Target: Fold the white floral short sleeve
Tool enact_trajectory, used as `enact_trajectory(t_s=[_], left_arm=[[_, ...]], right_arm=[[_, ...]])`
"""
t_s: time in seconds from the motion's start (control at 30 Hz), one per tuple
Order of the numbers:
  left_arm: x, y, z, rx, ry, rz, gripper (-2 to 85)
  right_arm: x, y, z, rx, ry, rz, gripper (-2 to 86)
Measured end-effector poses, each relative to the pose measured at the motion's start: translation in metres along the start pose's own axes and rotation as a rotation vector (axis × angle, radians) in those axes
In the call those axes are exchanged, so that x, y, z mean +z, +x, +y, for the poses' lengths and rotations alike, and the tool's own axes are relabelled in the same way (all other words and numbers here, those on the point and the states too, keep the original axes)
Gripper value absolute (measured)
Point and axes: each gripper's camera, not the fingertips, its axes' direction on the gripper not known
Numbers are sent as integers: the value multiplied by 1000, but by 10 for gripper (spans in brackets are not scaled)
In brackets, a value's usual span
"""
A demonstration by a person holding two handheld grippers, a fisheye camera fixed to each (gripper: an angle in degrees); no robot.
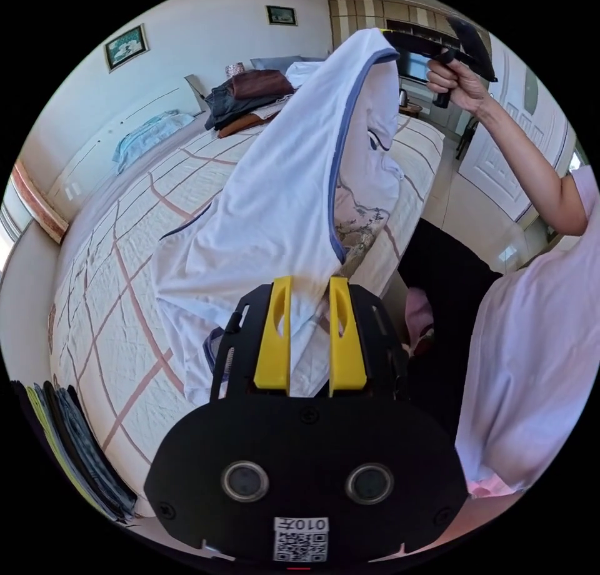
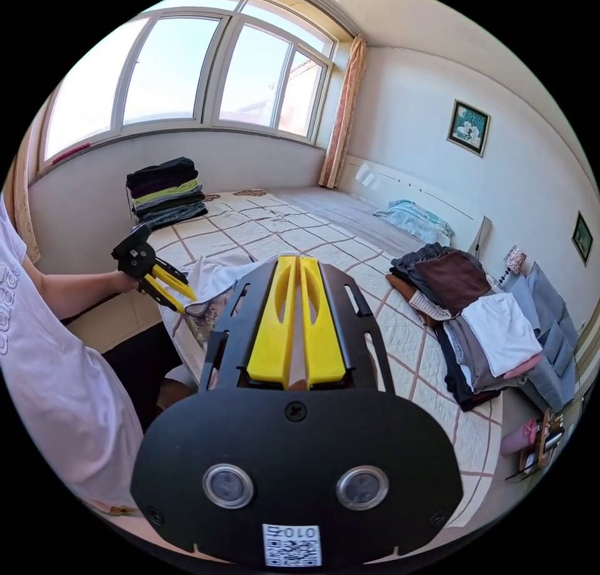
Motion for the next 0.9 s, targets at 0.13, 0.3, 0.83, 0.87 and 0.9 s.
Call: enact_trajectory(t_s=[0.13, 0.3, 0.83, 0.87, 0.9], left_arm=[[-16, -9, 8, -30, 43, 5, 36], [-22, -20, 23, -24, 48, 74, 4], [-228, -24, -98, 461, 691, 667, -3], [-250, -16, -107, 525, 738, 659, -3], [-269, -10, -112, 562, 784, 632, -3]], right_arm=[[-16, -4, -9, -42, 24, 18, 28], [-15, -3, -3, -12, 3, 35, 30], [-231, 154, -123, 282, 67, 535, 27], [-242, 154, -142, 263, 85, 564, 27], [-254, 148, -180, 199, 119, 610, 28]])
